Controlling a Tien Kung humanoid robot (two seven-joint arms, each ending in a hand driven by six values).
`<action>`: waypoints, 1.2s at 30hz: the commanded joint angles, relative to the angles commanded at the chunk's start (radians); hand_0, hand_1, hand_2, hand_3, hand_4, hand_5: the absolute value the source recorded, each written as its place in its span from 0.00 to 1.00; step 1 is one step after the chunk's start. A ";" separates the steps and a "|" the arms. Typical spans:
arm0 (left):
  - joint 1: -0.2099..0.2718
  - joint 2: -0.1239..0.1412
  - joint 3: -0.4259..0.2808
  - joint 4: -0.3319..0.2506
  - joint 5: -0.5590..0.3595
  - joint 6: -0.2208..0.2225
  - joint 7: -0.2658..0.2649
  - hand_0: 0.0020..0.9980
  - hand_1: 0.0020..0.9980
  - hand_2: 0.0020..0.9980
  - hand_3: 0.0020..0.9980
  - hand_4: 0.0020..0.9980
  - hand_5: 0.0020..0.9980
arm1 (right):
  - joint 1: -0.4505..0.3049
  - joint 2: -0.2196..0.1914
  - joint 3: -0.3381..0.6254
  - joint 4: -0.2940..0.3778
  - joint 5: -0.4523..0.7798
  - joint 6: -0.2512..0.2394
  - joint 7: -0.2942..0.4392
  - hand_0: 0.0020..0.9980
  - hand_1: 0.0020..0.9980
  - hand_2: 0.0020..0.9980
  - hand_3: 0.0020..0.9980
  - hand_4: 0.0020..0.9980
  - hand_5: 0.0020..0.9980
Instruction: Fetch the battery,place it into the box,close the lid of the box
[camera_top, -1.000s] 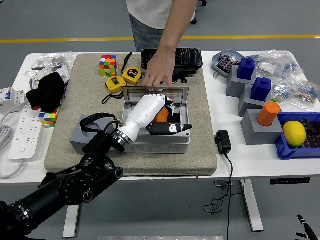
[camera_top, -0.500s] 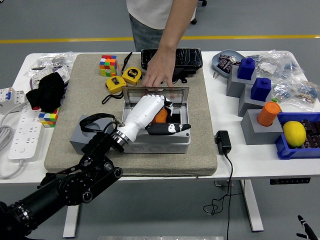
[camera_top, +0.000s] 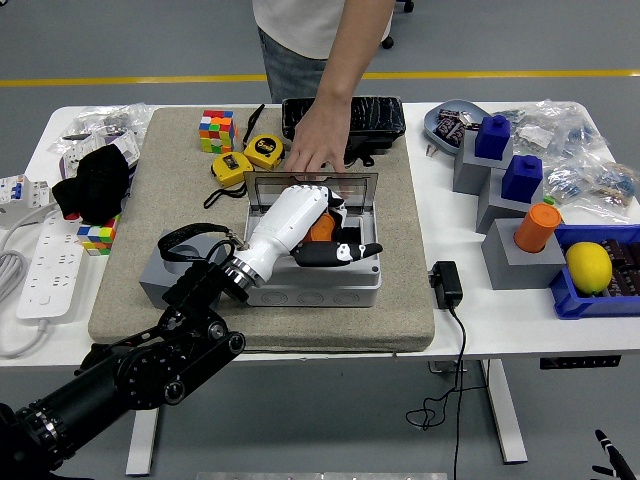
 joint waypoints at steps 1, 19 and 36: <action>0.000 0.000 -0.001 0.000 0.001 0.001 0.001 0.41 0.17 0.18 0.15 1.00 0.80 | 0.000 0.000 0.000 0.000 0.001 0.000 0.000 0.88 0.79 0.76 0.79 1.00 1.00; -0.001 0.000 -0.007 0.003 0.015 -0.005 0.005 0.42 0.18 0.21 0.21 1.00 0.81 | 0.000 0.001 0.008 0.000 -0.004 0.003 0.002 0.88 0.79 0.76 0.79 1.00 1.00; -0.002 0.000 -0.016 0.005 0.032 -0.018 0.008 0.44 0.32 0.44 0.45 1.00 0.80 | 0.000 0.001 0.009 0.000 -0.002 0.003 0.002 0.88 0.79 0.76 0.79 1.00 1.00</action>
